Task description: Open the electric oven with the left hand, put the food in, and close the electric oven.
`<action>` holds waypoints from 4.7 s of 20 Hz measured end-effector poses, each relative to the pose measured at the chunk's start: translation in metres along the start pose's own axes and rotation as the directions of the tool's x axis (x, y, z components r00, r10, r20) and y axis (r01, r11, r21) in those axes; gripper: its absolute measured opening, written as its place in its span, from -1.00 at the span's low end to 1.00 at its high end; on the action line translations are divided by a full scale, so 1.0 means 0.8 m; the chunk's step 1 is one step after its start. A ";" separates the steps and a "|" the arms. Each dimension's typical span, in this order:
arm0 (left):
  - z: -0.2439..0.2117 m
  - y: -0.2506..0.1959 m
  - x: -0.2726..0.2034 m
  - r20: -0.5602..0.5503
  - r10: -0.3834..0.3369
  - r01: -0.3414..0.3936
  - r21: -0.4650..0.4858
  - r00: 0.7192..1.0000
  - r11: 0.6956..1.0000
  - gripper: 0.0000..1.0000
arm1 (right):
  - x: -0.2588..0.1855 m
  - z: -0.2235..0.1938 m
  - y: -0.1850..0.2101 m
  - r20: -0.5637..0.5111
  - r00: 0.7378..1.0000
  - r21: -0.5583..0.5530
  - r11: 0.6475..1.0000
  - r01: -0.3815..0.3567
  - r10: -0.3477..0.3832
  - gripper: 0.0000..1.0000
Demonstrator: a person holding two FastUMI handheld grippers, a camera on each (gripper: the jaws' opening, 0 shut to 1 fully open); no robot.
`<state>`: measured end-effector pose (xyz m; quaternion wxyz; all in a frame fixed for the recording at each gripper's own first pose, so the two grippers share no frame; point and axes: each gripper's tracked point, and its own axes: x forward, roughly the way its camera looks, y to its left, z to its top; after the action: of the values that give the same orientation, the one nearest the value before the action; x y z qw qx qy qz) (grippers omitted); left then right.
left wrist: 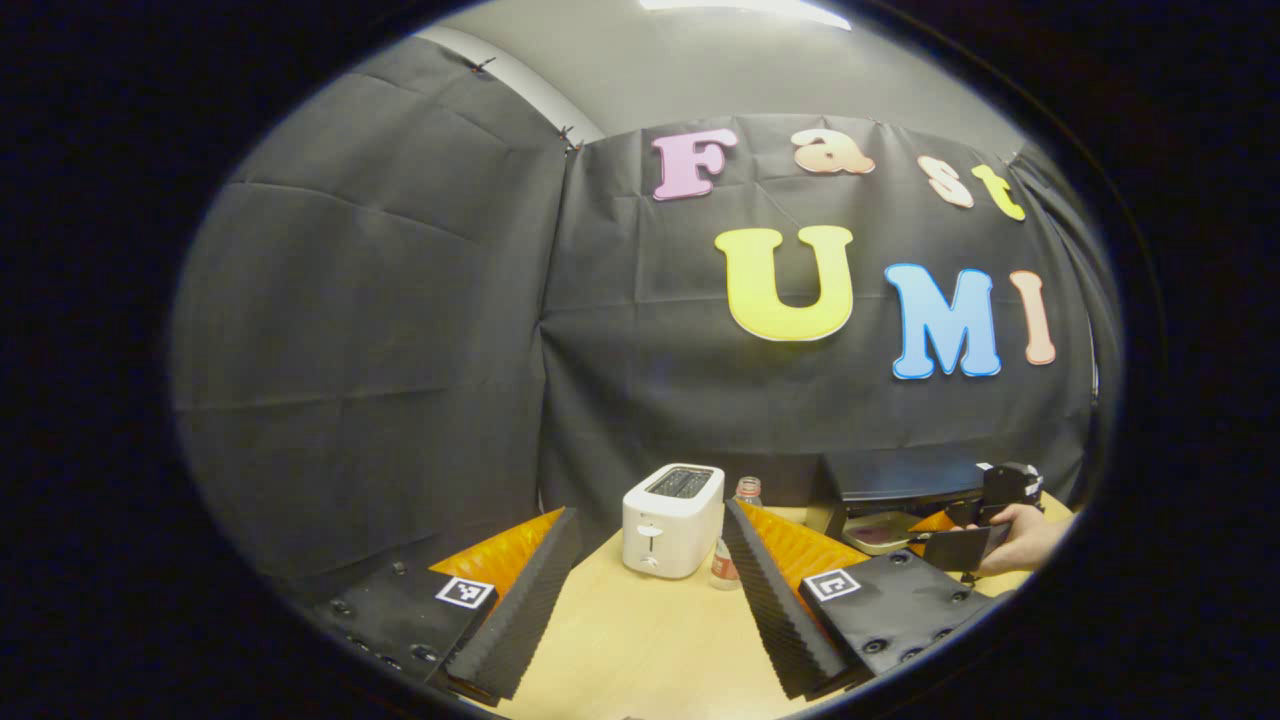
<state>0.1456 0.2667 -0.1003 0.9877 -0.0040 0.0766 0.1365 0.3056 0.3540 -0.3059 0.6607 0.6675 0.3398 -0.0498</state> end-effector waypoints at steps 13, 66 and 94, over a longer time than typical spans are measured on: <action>-0.010 -0.116 -0.005 -0.014 -0.148 0.147 -0.037 0.989 0.988 1.00 | -0.109 0.007 -0.024 -0.158 0.987 -0.324 0.946 -0.012 -0.042 0.93; -0.355 -0.443 0.017 -0.551 -0.403 0.474 -0.017 0.730 0.881 1.00 | -0.421 0.228 -0.046 0.373 0.908 -0.927 0.035 0.374 0.189 0.97; -0.068 -0.472 -0.034 -0.022 -0.511 0.511 0.017 0.859 0.859 0.93 | -0.464 0.243 -0.014 0.353 0.889 -0.935 0.072 0.348 0.290 0.97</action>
<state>0.2139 -0.1056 -0.1551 0.9878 -0.0142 0.0826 -0.1310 0.0908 0.0309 -0.1478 0.9913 -0.0056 0.1289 0.0268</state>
